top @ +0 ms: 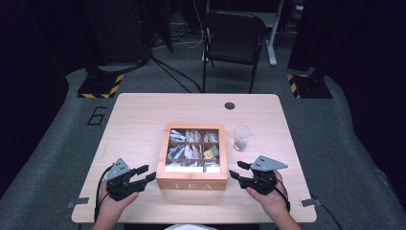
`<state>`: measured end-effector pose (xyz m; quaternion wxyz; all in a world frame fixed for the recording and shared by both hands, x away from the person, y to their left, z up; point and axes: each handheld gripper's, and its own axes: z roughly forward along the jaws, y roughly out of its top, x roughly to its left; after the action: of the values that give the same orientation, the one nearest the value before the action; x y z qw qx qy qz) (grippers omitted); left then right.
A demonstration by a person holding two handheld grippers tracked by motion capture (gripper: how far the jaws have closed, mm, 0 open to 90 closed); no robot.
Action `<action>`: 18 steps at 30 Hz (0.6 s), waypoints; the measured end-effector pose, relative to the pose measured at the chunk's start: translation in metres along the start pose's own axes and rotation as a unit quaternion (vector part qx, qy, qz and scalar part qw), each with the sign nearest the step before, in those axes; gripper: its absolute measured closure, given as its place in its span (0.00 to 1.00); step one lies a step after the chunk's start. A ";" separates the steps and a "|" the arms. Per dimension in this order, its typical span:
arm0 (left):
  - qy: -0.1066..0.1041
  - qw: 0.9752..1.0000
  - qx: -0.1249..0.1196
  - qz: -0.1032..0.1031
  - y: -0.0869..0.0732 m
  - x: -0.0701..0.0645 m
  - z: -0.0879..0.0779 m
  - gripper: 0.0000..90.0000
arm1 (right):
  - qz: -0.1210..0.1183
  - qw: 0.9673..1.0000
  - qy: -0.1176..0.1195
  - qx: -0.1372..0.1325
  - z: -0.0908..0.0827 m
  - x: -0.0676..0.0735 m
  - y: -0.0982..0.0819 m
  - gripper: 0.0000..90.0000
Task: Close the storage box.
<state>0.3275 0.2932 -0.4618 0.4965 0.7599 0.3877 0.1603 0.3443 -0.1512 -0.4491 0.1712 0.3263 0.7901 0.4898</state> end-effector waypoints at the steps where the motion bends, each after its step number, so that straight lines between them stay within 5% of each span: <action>1: 0.000 1.000 0.001 0.000 0.001 0.001 0.000 0.58 | 0.000 1.000 -0.001 -0.001 0.000 -0.002 0.000 0.56; 18: 0.034 0.999 -0.002 -0.013 0.010 0.029 0.018 0.55 | 0.006 0.999 -0.046 0.014 0.002 -0.029 -0.007 0.53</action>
<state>0.3625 0.3014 -0.4651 0.4863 0.7482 0.4139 0.1799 0.3640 -0.1721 -0.4574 0.2001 0.3559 0.7863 0.4637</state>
